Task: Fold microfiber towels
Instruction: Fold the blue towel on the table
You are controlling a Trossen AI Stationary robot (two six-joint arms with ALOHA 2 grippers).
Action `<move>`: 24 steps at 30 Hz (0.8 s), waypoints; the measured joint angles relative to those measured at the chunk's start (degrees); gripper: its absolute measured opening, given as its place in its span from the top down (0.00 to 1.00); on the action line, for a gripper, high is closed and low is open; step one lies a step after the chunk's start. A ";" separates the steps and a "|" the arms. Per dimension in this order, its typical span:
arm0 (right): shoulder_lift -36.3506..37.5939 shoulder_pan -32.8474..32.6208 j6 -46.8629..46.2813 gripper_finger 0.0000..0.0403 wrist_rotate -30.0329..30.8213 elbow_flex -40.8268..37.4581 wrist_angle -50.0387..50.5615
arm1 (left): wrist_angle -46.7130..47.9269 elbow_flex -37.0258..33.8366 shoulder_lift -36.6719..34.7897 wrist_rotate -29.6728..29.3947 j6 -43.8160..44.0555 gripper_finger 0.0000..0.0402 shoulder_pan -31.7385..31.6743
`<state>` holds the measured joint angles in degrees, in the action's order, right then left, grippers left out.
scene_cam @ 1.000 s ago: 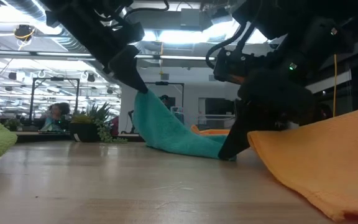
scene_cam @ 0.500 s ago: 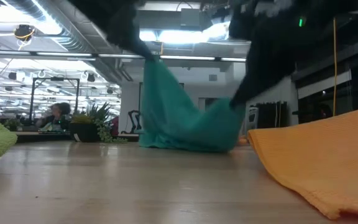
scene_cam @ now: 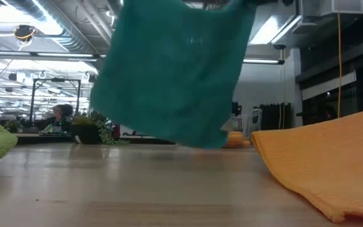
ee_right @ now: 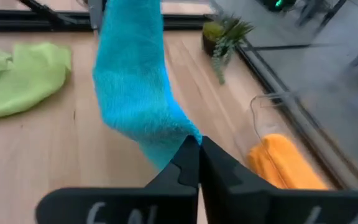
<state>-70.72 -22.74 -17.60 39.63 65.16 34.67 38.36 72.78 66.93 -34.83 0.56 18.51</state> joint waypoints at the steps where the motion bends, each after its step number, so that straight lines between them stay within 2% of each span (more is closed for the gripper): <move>1: 0.30 -0.12 -0.16 1.00 0.02 0.90 1.53 | 0.03 0.89 -0.38 -0.03 0.30 1.00 0.88; 6: 0.31 -1.02 -1.53 1.00 -9.98 5.52 5.15 | -1.84 2.92 -1.92 3.98 4.30 1.00 5.68; 9: -0.02 -2.03 -1.69 1.00 -11.45 7.56 6.65 | -1.87 2.93 -2.00 4.48 5.36 1.00 8.66; 14: -0.38 -1.91 -3.11 1.00 -12.22 8.38 10.63 | -1.47 1.60 -1.76 4.21 9.14 1.00 10.20; 19: -5.43 4.59 -3.34 1.00 -11.27 7.64 12.72 | -1.73 -4.73 -1.70 3.75 13.00 1.00 6.11; 24: -13.47 13.15 -0.39 1.00 -10.82 3.24 8.45 | -1.96 -14.17 -1.54 3.73 15.28 1.00 -0.58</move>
<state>-84.19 -9.59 -17.99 28.80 68.39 43.12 36.39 58.60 65.39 -31.10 15.84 17.93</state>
